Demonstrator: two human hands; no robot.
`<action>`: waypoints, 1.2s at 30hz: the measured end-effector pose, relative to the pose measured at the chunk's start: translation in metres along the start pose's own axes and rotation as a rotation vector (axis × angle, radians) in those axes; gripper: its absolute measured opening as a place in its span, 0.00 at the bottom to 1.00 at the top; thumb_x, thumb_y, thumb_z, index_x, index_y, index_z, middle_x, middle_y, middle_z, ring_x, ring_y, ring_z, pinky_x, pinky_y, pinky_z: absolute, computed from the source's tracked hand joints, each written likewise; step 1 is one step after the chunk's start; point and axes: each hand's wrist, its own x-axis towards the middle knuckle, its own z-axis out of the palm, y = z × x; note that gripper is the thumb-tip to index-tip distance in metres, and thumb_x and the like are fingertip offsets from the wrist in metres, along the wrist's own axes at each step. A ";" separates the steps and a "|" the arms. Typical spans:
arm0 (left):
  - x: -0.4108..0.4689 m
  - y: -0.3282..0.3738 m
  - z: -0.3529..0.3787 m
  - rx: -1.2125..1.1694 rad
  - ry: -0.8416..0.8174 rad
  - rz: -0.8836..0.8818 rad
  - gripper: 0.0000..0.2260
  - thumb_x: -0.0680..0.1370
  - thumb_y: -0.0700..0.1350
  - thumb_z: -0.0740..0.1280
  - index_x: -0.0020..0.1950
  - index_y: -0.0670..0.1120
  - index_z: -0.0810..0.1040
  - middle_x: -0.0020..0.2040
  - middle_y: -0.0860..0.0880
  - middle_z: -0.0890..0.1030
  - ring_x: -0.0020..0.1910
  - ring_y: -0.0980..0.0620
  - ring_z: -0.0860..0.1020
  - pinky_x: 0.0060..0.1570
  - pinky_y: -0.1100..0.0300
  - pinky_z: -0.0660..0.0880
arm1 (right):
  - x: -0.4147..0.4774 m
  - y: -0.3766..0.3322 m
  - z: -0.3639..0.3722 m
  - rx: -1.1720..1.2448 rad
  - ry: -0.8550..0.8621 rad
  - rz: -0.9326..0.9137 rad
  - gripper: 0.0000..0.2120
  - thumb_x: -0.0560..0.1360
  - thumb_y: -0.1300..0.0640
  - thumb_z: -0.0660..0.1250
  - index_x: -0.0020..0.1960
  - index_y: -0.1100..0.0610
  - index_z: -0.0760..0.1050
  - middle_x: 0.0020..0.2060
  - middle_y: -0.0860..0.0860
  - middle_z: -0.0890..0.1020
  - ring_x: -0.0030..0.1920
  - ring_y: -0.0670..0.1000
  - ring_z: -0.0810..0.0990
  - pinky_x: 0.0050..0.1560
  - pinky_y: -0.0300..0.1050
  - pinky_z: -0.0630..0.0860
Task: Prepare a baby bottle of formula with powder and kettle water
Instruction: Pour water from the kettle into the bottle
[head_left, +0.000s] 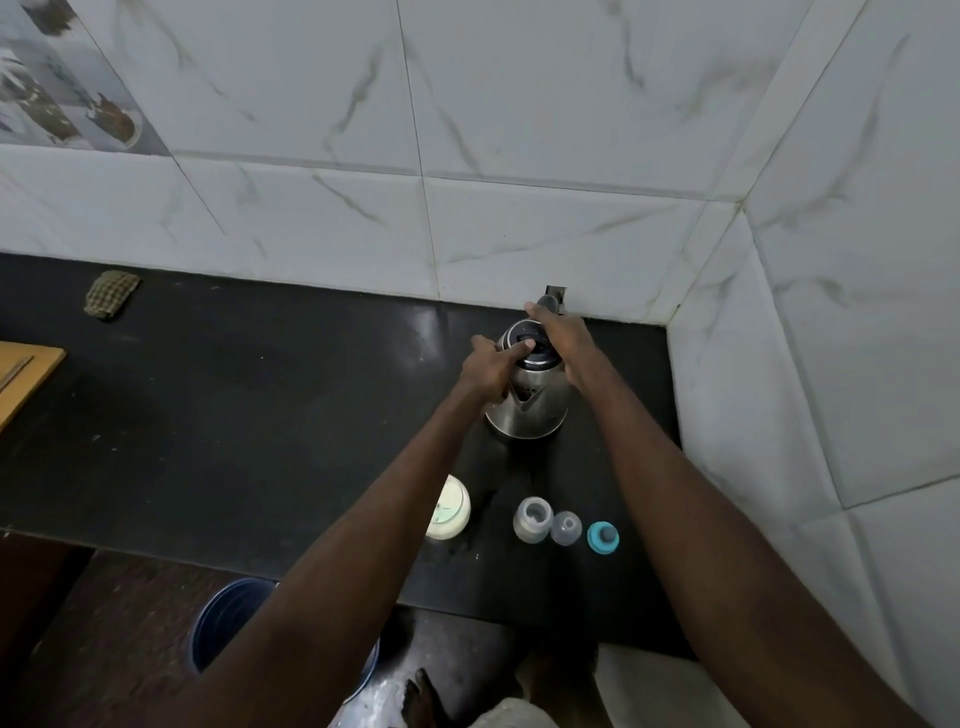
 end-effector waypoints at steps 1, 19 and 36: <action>-0.001 0.002 -0.001 -0.008 0.001 -0.002 0.43 0.63 0.68 0.76 0.59 0.32 0.74 0.41 0.38 0.76 0.23 0.47 0.74 0.23 0.57 0.72 | -0.002 -0.003 0.000 0.030 -0.014 0.002 0.24 0.66 0.40 0.79 0.51 0.58 0.84 0.46 0.55 0.89 0.47 0.56 0.88 0.53 0.50 0.84; -0.098 -0.024 0.015 -0.175 0.125 0.105 0.29 0.66 0.55 0.82 0.58 0.50 0.71 0.55 0.45 0.82 0.39 0.51 0.86 0.40 0.51 0.82 | -0.067 0.027 -0.019 0.199 -0.036 -0.144 0.09 0.70 0.58 0.81 0.48 0.61 0.86 0.38 0.54 0.88 0.36 0.50 0.86 0.39 0.42 0.81; -0.130 -0.077 0.029 -0.362 0.118 0.168 0.31 0.60 0.62 0.85 0.55 0.61 0.72 0.57 0.47 0.84 0.56 0.46 0.85 0.57 0.40 0.82 | -0.102 0.066 -0.028 0.017 -0.003 -0.328 0.15 0.66 0.47 0.82 0.43 0.56 0.85 0.37 0.49 0.87 0.37 0.47 0.84 0.42 0.48 0.82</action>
